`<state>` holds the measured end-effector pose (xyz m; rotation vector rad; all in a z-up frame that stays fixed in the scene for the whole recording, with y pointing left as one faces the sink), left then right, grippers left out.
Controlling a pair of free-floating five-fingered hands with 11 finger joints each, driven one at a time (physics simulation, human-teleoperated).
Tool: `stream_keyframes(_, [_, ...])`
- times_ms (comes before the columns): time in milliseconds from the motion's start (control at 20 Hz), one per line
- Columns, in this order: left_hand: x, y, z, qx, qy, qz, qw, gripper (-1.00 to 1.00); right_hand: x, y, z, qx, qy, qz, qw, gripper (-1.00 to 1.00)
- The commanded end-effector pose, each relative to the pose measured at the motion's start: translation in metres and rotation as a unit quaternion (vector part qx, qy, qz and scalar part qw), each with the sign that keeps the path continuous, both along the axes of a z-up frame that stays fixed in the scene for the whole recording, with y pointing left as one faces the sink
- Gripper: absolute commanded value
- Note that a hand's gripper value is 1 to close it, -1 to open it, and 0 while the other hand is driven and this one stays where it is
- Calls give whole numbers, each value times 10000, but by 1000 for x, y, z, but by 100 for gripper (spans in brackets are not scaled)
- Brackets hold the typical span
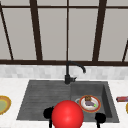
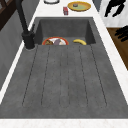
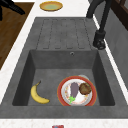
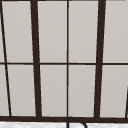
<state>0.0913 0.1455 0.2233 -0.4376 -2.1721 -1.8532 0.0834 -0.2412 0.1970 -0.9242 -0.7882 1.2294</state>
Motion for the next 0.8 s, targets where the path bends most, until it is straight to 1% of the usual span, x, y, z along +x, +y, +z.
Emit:
stream_keyframes(0, [16, -9, 6, 157, -9, -261, 9995, -100, 0, 0, 0, 0, 0, 0, 10000, 0])
stream_keyframes(50, [20, -11, 8, 143, -44, -303, 9994, -100, 0, 0, 0, 0, 0, 0, 10000, 0])
stream_keyframes(150, [31, -15, 11, 148, -42, -277, 9995, -100, 0, 0, 0, 0, 0, 0, 10000, 0])
stream_keyframes(200, [46, -16, 14, 211, 5, -88, 9997, -100, 0, 0, 0, 0, 0, 0, 10000, 0])
stream_keyframes(300, [60, -21, 17, 243, 7, -55, 9997, -100, 0, 0, 0, 0, 0, 0, 10000, 0])
stream_keyframes(350, [64, -25, 19, 270, 72, -34, 9996, -100, 0, 0, 0, 0, 0, -1, 10000, 0])
stream_keyframes(400, [67, -29, 22, 270, 109, -52, 9996, -100, 0, 0, 0, 1, 0, -1, 10000, 0])
stream_keyframes(450, [65, -32, 24, 273, 217, -84, 9994, -100, 0, 0, 0, 1, 0, -1, 10000, 0])
stream_keyframes(550, [64, -41, 32, 211, 244, -151, 9994, -100, 0, 0, 0, 1, -1, -1, 10000, 0])
stream_keyframes(650, [67, -53, 35, 177, 182, -113, 9996, -100, 0, 0, 0, 1, -1, -1, 10000, 0])
stream_keyframes(750, [67, -64, 39, 184, 186, -96, 9996, -100, 0, 0, 0, 1, -1, -1, 10000, 0])
